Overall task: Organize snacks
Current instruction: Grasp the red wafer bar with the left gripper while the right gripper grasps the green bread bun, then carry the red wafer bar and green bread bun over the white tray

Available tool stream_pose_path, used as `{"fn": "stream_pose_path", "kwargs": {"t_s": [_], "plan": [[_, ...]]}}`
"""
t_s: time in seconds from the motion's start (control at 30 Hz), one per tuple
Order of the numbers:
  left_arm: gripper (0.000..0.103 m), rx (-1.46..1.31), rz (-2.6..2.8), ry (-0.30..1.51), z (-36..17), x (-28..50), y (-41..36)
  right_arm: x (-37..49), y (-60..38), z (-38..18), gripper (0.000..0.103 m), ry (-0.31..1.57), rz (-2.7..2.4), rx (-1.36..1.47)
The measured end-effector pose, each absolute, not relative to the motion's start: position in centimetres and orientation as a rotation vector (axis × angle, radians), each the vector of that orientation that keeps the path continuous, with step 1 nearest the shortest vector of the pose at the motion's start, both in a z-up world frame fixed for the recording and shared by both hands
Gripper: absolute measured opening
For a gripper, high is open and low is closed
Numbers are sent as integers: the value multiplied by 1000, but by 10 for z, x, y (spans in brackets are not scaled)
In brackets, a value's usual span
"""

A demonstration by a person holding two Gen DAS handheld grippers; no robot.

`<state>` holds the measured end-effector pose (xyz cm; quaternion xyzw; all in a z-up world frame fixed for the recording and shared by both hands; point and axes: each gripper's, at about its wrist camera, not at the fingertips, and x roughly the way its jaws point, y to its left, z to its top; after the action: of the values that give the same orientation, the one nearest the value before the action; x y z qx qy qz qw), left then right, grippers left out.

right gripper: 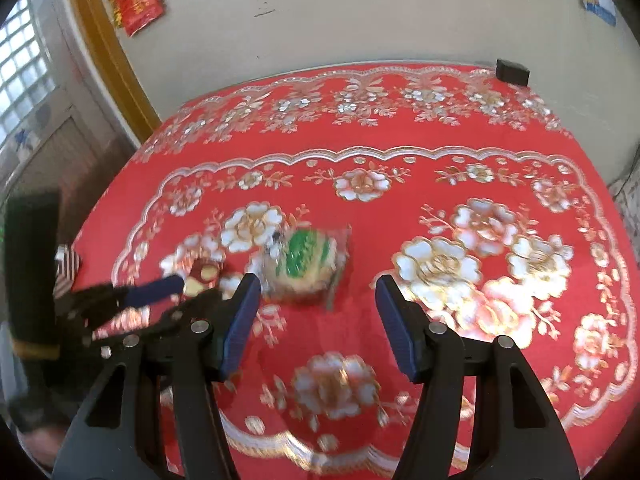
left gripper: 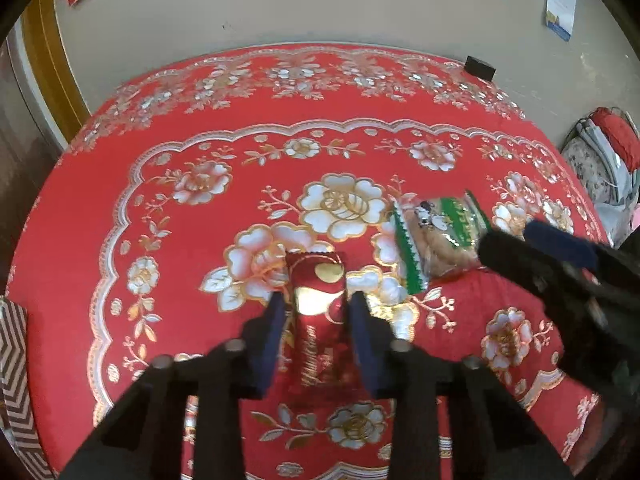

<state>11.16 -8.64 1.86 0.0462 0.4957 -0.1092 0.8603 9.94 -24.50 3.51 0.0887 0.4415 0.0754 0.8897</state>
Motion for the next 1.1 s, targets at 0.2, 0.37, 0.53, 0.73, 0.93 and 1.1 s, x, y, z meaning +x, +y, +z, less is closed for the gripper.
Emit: {"fn": "stream_pose_path", "kwargs": {"t_s": [0.2, 0.37, 0.53, 0.73, 0.93, 1.1], "plan": [[28, 113, -225, 1033, 19, 108, -78, 135, -223, 21, 65, 976, 130, 144], [28, 102, -221, 1035, 19, 106, -69, 144, -211, 8, 59, 992, 137, 74], [27, 89, -225, 1028, 21, 98, -59, 128, -216, 13, 51, 965, 154, 49], [27, 69, -219, 1009, 29, 81, -41, 84, -213, 24, 51, 924, 201, 48], [27, 44, -202, 998, 35, 63, -20, 59, -197, 27, 51, 904, 243, 27], [27, 48, -174, 970, 44, 45, -4, 37, -171, 34, 51, 880, 297, 21]]}}
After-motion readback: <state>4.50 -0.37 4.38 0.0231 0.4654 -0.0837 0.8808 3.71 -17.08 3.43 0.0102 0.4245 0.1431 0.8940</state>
